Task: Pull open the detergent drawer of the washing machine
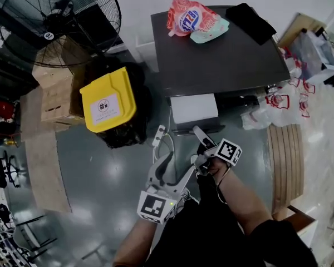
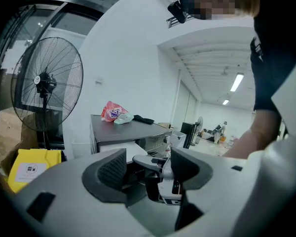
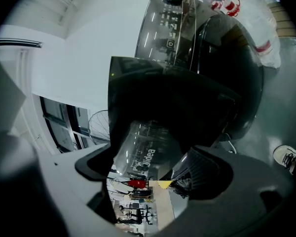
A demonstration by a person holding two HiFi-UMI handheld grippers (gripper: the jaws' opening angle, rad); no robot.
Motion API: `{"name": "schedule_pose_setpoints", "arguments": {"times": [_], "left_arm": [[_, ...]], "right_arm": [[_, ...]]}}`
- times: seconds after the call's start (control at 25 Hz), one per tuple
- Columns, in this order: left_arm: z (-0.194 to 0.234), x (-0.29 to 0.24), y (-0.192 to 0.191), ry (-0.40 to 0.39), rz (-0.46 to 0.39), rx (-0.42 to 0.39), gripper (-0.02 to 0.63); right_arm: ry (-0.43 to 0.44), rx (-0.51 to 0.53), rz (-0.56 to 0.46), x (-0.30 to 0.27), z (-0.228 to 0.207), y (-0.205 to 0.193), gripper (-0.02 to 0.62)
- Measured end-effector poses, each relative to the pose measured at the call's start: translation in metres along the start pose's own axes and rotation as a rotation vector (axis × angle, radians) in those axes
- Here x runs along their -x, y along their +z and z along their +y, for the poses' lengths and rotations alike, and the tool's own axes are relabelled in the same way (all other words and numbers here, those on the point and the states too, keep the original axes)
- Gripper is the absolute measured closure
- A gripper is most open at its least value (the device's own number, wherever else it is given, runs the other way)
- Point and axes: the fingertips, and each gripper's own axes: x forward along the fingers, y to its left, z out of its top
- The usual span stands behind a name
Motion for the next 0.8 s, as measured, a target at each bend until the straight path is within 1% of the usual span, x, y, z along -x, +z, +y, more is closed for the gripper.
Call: {"name": "schedule_pose_setpoints", "arguments": {"times": [0.24, 0.44, 0.48, 0.6, 0.68, 0.72, 0.76, 0.8], "left_arm": [[-0.016, 0.016, -0.009, -0.002, -0.001, -0.013, 0.348], [-0.028, 0.029, -0.016, -0.009, -0.001, -0.014, 0.348], [-0.03, 0.032, -0.017, -0.009, -0.003, -0.015, 0.348], [-0.035, 0.042, -0.019, -0.012, -0.008, -0.018, 0.348], [-0.039, 0.048, -0.018, -0.017, -0.014, -0.023, 0.348], [-0.04, 0.052, -0.018, -0.019, -0.02, -0.026, 0.348], [-0.041, 0.056, -0.016, -0.018, -0.028, -0.029, 0.348], [-0.042, 0.06, -0.014, -0.014, -0.038, -0.032, 0.348]], "right_arm": [[0.034, 0.005, -0.003, 0.017, -0.001, -0.014, 0.121], [-0.001, -0.005, -0.007, 0.031, -0.007, -0.021, 0.121], [0.002, 0.011, -0.004, 0.032, -0.007, -0.023, 0.126], [0.027, 0.092, 0.028, 0.041, -0.002, -0.033, 0.18], [0.048, 0.16, 0.055, 0.049, 0.006, -0.044, 0.181], [0.058, 0.198, 0.066, 0.053, 0.011, -0.049, 0.192], [0.065, 0.238, 0.075, 0.058, 0.017, -0.054, 0.217], [0.069, 0.279, 0.081, 0.062, 0.023, -0.059, 0.255]]}}
